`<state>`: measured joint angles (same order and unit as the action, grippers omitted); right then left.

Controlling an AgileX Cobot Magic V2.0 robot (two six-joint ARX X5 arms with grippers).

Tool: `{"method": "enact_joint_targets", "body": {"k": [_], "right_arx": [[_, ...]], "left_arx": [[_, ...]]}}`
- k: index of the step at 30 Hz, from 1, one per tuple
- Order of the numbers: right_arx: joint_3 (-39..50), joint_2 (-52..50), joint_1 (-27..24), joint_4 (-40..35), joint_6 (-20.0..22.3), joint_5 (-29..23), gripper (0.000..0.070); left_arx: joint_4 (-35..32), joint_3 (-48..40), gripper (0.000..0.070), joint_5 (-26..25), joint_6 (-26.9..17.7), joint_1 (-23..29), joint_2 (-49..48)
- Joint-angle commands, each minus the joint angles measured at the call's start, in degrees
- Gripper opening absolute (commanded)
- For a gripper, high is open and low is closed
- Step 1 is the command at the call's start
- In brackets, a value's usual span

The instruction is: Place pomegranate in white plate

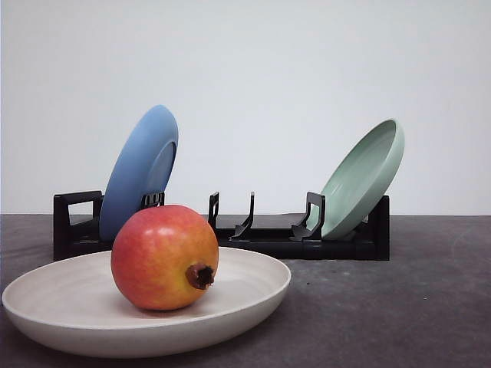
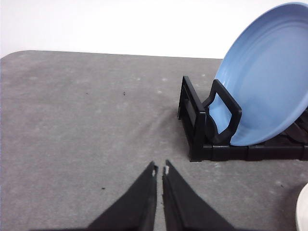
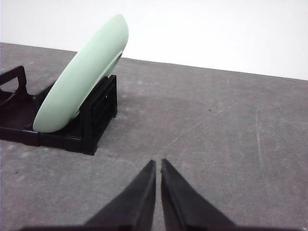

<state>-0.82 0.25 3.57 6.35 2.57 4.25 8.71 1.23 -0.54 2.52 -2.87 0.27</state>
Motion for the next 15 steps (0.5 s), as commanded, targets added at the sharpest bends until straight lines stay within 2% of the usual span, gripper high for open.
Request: {"method": "enact_joint_targets", "body": {"k": [1,15], "right_arx": [[0.2,0.0,-0.1,-0.8,-0.6,-0.2,0.0017],[0.2,0.0,-0.1,-0.8,-0.6,-0.2,0.0017]], "left_arx": [[-0.8,-0.5,0.0000,0.0,-0.5,0.0,0.0],[-0.8,-0.5,0.0000,0.0,-0.5,0.0,0.0]]}}
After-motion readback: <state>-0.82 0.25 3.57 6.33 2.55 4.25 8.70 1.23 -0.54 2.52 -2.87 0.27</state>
